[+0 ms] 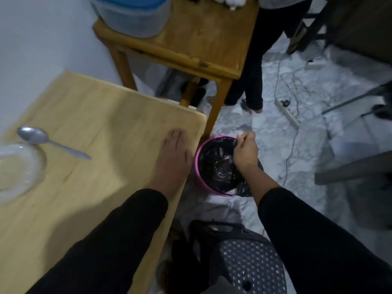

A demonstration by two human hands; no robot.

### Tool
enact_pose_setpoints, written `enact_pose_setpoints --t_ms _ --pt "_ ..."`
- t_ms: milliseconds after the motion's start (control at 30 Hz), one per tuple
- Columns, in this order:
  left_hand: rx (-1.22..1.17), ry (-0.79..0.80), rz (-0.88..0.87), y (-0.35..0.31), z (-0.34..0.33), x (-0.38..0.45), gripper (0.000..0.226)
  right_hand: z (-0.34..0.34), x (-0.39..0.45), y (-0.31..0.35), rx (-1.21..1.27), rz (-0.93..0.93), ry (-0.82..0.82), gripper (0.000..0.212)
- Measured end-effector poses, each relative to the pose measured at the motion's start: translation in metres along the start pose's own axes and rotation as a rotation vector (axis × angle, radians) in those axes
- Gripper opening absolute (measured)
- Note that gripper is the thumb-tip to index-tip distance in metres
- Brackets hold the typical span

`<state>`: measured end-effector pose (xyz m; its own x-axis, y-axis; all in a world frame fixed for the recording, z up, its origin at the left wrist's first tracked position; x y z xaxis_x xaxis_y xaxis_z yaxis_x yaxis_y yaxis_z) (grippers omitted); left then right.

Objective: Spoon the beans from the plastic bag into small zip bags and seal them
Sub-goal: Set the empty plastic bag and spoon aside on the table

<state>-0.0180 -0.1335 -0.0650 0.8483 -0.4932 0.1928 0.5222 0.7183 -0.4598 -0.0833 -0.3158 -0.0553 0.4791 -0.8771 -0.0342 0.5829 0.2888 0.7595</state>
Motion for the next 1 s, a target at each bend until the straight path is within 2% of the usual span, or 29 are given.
enact_pose_setpoints --t_ms 100,200,333,500,700,1000 --pt "0.038 -0.023 -0.019 -0.001 -0.005 0.003 0.06 0.004 0.021 -0.023 -0.175 -0.001 0.067 0.014" --pt "0.041 -0.035 -0.023 0.0 -0.008 0.004 0.068 0.001 0.029 -0.033 -0.334 0.036 0.177 0.031" --pt "0.025 -0.033 -0.013 -0.002 -0.005 0.002 0.057 0.0 0.024 -0.027 -0.455 0.153 0.236 0.045" --pt "0.056 0.007 -0.013 -0.006 0.003 0.007 0.054 0.0 0.013 -0.008 -0.541 0.351 0.244 0.05" --pt "0.131 -0.002 0.055 -0.012 0.032 0.014 0.054 0.007 -0.004 0.032 -0.54 0.56 0.218 0.048" --pt "0.217 -0.198 0.071 -0.007 0.118 0.002 0.052 0.025 -0.053 0.12 -0.446 0.782 0.196 0.049"
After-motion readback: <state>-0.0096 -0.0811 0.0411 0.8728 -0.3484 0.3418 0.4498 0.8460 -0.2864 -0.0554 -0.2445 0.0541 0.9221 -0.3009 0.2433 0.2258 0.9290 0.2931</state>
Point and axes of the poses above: each hand's wrist, its own x-axis towards the middle knuckle, its own z-axis out of the back of the hand, y = z × x, the point moved 1 cm from there along x, towards the middle knuckle, and after that the axes turned 13 degrees about -y, right-handed, at the moved point
